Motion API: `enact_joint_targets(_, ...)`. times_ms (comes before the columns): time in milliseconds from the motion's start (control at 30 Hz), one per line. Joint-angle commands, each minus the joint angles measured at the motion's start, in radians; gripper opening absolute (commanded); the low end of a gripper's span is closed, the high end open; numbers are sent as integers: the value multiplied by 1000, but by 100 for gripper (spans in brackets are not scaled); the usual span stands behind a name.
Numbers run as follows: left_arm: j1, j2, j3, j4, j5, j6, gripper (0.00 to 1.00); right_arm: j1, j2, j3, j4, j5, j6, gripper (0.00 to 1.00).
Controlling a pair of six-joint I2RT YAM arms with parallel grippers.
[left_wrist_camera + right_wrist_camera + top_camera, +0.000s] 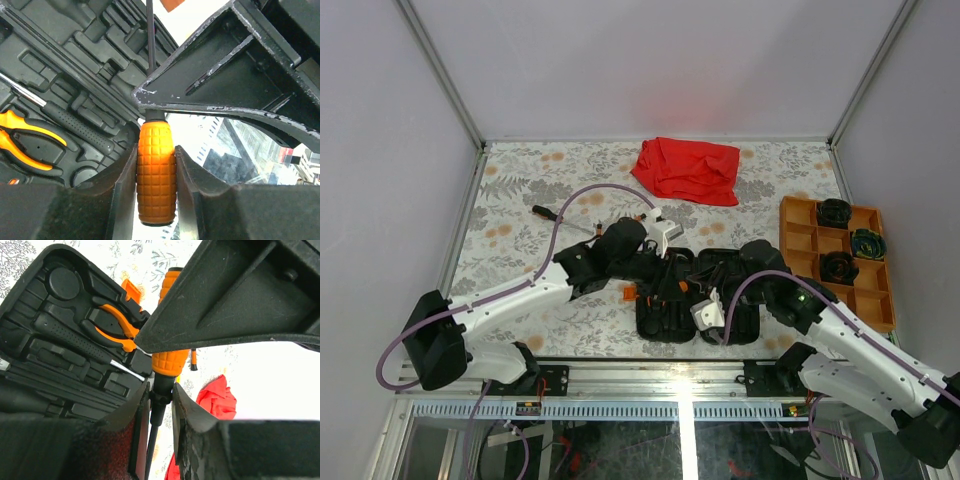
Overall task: Sort the tools into containers
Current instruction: Pick up the screwdriver from the center of the board.
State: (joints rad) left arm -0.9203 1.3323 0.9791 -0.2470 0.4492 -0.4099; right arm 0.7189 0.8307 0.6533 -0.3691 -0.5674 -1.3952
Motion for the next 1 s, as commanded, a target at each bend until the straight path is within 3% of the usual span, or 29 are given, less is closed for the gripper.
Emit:
enact_joint_targets(0, -6, 6, 36, -2, -18, 9, 4, 0, -38, 27, 48, -9, -12, 22)
enact_joint_targets(333, 0, -54, -18, 34, -203, -31, 0, 0, -132, 11, 127, 17, 126, 69)
enact_joint_targets(500, 18, -117, -69, 86, -289, -47, 0, 0, -227, -82, 339, 25, 369, 71)
enact_joint_targets(767, 45, -231, -149, 170, -390, -72, 0, 1, -284, -307, 916, 73, 1161, 60)
enact_joint_targets(967, 46, -307, -185, 188, -473, -76, 0, 1, -261, -321, 959, 370, 1599, 63)
